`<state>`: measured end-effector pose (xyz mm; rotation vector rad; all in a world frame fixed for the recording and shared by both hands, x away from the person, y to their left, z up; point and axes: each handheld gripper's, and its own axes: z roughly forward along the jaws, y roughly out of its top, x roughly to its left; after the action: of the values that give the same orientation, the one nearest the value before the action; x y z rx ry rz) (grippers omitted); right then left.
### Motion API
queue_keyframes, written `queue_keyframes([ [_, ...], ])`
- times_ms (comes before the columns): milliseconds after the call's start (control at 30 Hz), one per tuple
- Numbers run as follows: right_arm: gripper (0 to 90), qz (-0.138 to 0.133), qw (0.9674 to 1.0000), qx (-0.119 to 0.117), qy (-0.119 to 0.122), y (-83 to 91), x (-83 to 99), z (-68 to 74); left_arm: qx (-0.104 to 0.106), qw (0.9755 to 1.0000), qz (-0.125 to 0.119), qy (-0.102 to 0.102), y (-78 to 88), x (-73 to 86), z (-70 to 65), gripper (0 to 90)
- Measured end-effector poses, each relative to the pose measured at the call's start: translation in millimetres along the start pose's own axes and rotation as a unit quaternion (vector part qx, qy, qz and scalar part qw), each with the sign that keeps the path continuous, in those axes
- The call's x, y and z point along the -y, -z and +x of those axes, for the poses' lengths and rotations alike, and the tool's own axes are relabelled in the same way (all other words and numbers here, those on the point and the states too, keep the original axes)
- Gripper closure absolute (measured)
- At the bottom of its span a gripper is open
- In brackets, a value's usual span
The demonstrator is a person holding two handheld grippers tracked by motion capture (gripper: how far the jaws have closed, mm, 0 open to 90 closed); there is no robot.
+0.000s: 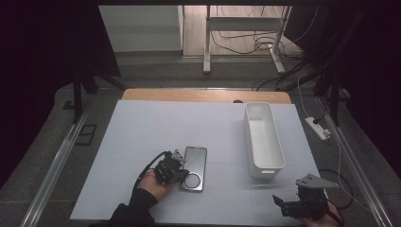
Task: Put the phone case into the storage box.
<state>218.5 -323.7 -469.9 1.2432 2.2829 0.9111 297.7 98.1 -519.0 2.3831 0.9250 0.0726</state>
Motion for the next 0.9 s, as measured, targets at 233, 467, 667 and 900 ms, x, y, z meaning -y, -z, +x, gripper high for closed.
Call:
queue_keyframes([
  [233,0.0,0.001,1.0,0.001,0.001,0.2,-0.1,0.2,0.007,1.0,0.003,0.006,3.6,6.2,-0.7,89.2],
  [467,0.0,0.002,1.0,0.001,0.003,0.1,-0.2,0.5,-0.012,0.9998,0.006,0.014,8.7,12.1,4.5,89.2],
  [667,0.1,0.002,1.0,0.001,0.004,-0.1,-0.2,0.5,-0.017,0.9995,0.007,0.025,13.2,16.2,15.5,89.2],
  [900,0.1,0.002,1.0,0.001,0.004,-0.1,-0.2,0.7,-0.031,0.9985,0.009,0.045,19.1,21.6,29.1,89.3],
])
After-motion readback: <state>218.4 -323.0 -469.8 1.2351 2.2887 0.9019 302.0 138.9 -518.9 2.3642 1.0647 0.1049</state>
